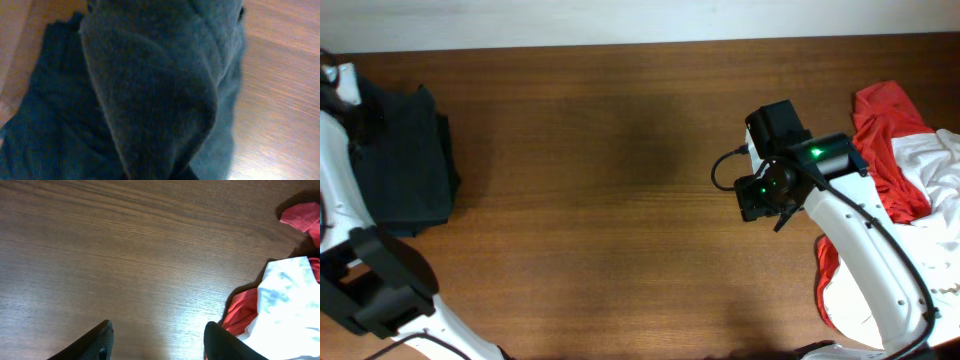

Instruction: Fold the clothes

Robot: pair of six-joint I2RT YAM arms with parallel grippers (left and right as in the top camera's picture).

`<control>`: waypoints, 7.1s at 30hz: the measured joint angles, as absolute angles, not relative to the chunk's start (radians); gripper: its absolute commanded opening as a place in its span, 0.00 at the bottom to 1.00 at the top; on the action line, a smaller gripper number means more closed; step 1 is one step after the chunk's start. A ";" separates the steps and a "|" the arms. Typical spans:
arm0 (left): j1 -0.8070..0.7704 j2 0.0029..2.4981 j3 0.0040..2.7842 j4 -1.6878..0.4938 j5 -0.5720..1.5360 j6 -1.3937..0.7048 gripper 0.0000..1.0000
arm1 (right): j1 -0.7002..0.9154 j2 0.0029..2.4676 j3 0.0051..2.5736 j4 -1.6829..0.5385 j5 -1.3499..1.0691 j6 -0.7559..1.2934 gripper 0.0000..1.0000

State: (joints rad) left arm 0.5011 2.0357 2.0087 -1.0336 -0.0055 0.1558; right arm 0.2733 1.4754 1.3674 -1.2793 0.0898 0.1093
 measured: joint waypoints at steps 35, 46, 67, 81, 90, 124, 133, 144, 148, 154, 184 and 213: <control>-0.050 1.972 2.113 -1.603 0.196 0.086 0.99 | -0.042 1.475 1.367 -1.387 -0.204 0.145 0.99; -0.048 1.764 1.798 -1.503 0.173 0.078 0.99 | -0.052 1.257 1.337 -1.446 -0.146 0.094 0.99; -0.048 0.373 0.893 -1.172 0.149 0.062 0.99 | -0.052 0.517 1.002 -1.181 -0.075 0.086 0.99; -0.048 0.373 0.892 -1.186 0.149 0.062 0.99 | 0.015 0.247 0.841 -0.982 -0.072 0.049 0.99; -0.048 0.372 0.892 -1.185 0.149 0.062 0.99 | -0.027 0.015 0.365 -0.408 -0.198 -0.072 0.99; -0.048 0.372 0.892 -1.185 0.149 0.062 0.99 | -0.030 0.014 0.011 -0.052 -0.219 -0.166 0.99; -0.048 0.372 0.892 -1.185 0.149 0.062 0.99 | -0.030 0.014 0.011 -0.052 -0.219 -0.167 0.99; -0.048 0.223 0.676 -0.989 0.121 0.062 0.99 | -0.030 0.014 0.011 -0.052 -0.219 -0.167 0.99; -0.048 0.067 0.437 -0.743 0.115 0.062 0.99 | -0.030 0.014 0.011 -0.052 -0.219 -0.167 0.99; -0.048 0.015 0.181 -0.260 0.115 0.055 0.99 | -0.030 0.013 0.011 -0.052 -0.219 -0.168 0.99; -0.047 0.012 0.013 -0.067 0.116 0.051 0.99 | -0.030 0.011 0.011 -0.052 -0.219 -0.169 0.99; -0.047 0.012 0.013 -0.067 0.116 0.052 0.99 | -0.030 0.011 0.011 -0.052 -0.219 -0.168 0.99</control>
